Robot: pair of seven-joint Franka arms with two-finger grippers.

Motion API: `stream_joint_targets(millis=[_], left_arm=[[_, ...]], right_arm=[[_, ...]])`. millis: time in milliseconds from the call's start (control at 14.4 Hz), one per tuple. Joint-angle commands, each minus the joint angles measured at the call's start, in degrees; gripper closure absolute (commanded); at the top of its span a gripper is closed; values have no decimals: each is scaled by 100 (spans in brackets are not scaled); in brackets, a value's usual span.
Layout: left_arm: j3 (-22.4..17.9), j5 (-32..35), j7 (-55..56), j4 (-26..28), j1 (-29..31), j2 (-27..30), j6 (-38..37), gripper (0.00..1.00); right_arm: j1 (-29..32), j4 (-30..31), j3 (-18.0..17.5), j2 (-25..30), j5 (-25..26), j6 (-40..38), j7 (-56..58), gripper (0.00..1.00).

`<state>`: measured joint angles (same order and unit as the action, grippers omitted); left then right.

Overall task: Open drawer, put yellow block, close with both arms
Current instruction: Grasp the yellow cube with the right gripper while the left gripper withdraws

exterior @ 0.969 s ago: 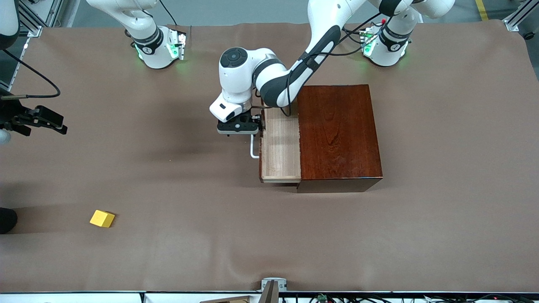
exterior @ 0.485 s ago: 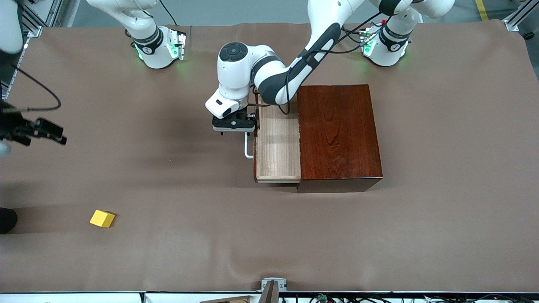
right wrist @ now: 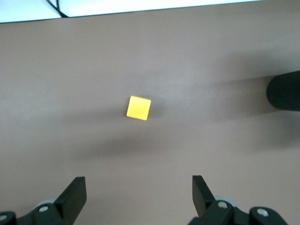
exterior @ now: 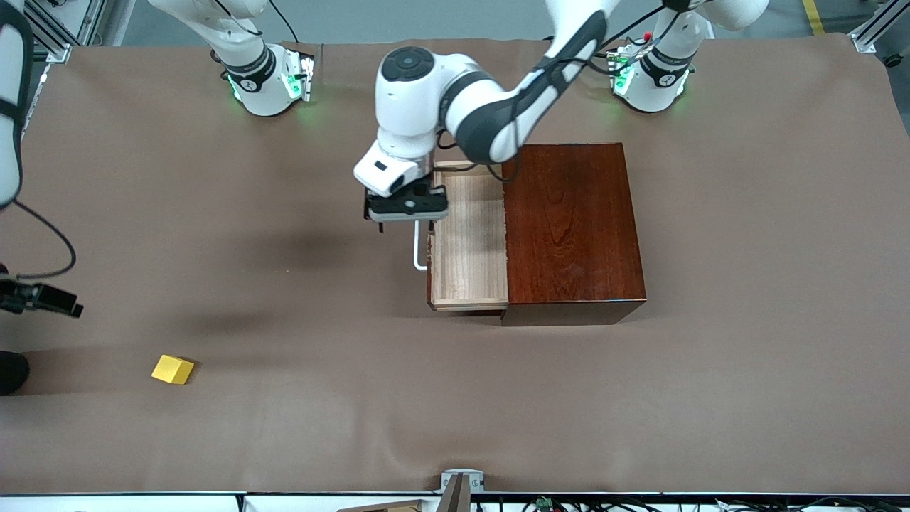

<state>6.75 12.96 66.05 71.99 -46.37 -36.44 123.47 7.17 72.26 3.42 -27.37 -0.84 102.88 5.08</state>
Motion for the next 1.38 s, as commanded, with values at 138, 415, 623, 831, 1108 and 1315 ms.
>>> stream_joint_targets(millis=[138,415,623,831,1108,1315], left_arm=[[46,-206,22,69,891,698,-306,0],[46,-162,-109,78,1743,831,-524,0],[46,-162,-635,87,2377,893,-744,0],[46,-171,-1320,96,2895,910,-921,0],[55,-180,-2173,175,3625,919,-965,0],[90,-197,-2936,193,4108,980,-1174,0]], right_arm=[[48,-494,-79,-1067,-4,257,-455,0],[47,199,-79,-1525,-468,1504,-798,0],[30,332,-79,-1964,-627,2007,-807,0],[65,332,-79,-2333,-707,2428,-807,0],[21,324,-87,-2431,-742,2588,-938,0],[12,297,-87,-2545,-751,2816,-1044,6]])
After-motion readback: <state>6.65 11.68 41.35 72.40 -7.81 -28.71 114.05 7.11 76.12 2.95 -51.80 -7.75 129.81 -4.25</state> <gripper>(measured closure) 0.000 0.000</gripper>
